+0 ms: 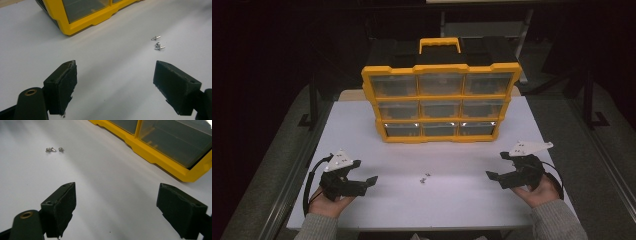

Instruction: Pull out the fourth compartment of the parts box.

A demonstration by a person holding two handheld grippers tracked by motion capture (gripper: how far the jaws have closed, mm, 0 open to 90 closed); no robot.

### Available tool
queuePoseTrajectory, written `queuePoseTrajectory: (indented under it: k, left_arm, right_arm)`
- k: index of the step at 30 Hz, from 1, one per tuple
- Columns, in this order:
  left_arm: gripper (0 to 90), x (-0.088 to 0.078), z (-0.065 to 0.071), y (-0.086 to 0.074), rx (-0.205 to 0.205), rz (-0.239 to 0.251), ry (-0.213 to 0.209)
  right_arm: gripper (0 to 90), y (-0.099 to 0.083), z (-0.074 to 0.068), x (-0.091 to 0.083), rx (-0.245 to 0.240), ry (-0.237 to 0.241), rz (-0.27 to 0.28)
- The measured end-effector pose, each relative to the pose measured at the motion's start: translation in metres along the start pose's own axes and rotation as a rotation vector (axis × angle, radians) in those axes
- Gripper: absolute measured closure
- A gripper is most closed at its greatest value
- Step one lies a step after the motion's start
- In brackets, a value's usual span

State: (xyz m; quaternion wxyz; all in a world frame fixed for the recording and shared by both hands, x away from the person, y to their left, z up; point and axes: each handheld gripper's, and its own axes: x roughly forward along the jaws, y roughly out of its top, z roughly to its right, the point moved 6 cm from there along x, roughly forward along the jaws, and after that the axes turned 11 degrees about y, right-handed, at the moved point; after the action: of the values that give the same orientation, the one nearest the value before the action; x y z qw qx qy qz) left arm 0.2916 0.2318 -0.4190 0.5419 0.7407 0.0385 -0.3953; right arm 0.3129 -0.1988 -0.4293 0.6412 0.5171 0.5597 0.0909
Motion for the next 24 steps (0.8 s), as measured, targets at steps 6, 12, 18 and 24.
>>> queuePoseTrajectory:
  k: [6, 12, 18, 24]
  left_arm:
    - [20.0, 0.004, 0.004, 0.002, 0.009, -0.004, -0.020]
    - [20.7, 0.004, 0.008, 0.002, 0.011, -0.005, -0.042]
    - [21.2, 0.002, 0.012, 0.004, -0.008, 0.008, -0.063]
    - [22.0, -0.002, 0.012, 0.013, -0.037, 0.032, -0.099]
  right_arm:
    - [16.1, -0.005, 0.003, 0.002, 0.022, 0.002, -0.013]
    - [16.1, -0.005, 0.004, -0.003, 0.027, -0.008, 0.001]
    - [16.0, -0.001, 0.003, -0.002, 0.022, -0.011, -0.001]
    - [15.9, 0.002, 0.002, -0.001, 0.012, -0.006, 0.006]
